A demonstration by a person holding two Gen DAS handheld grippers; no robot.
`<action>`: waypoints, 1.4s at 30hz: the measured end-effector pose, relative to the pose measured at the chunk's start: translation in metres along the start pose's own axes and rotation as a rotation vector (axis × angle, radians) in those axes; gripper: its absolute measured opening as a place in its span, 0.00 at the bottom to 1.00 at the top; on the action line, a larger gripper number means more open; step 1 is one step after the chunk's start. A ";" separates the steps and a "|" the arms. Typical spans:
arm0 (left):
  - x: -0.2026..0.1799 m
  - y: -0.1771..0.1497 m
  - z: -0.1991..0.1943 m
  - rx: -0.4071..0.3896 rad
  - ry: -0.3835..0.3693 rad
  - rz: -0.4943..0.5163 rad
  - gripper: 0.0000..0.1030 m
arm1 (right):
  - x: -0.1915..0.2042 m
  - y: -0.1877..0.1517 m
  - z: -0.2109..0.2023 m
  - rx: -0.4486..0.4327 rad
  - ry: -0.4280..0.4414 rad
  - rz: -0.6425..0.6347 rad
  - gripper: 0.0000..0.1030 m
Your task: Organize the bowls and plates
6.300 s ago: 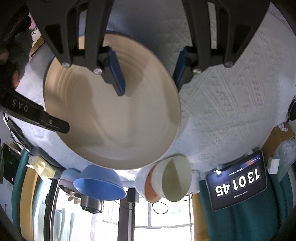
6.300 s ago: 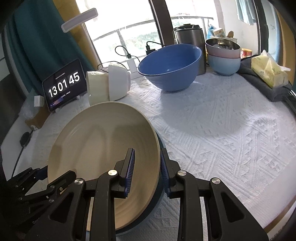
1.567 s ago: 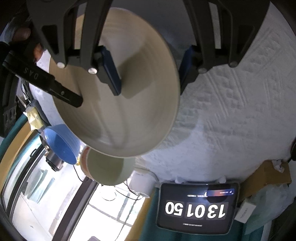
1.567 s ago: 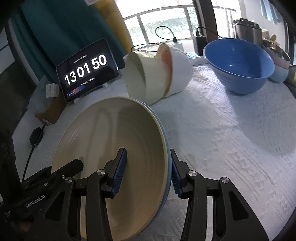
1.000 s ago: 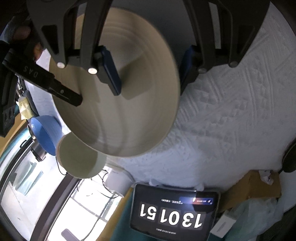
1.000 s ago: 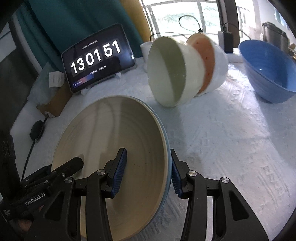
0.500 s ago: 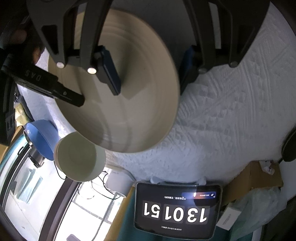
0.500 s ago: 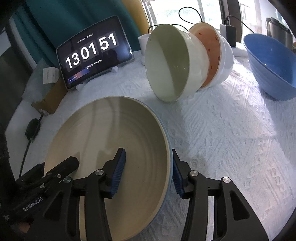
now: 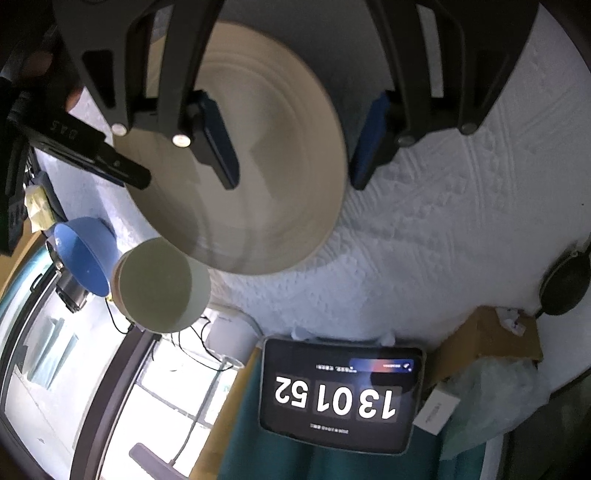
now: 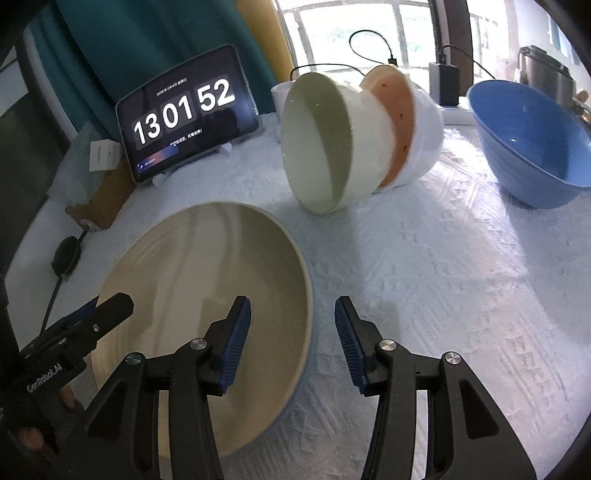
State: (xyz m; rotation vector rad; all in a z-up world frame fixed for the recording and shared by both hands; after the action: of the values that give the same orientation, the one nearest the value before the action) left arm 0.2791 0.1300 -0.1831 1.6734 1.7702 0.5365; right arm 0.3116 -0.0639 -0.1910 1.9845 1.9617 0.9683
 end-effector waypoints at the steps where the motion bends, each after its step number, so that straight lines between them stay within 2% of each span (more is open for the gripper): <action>1: -0.001 0.001 -0.002 -0.006 0.001 0.001 0.62 | -0.002 0.000 -0.003 -0.005 0.001 0.002 0.49; 16: -0.006 0.013 -0.028 -0.098 0.113 0.025 0.64 | -0.032 -0.002 -0.041 -0.069 0.002 0.039 0.49; 42: -0.109 0.033 -0.046 -0.139 0.016 0.184 0.64 | -0.093 0.008 -0.096 -0.167 -0.005 0.131 0.49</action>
State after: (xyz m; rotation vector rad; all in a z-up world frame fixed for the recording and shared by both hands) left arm 0.2706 0.0317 -0.1095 1.7475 1.5609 0.7393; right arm 0.2730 -0.1817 -0.1418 2.0380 1.7040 1.1165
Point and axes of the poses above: each gripper's, at about its wrist camera, not at the fingertips, and z roughly the way its jaws point, x to its left, y to its top, the point moved 8 cm from there along z, roughly the way its jaws point, and after that the axes turned 8 degrees about z, right-handed, at the moved point
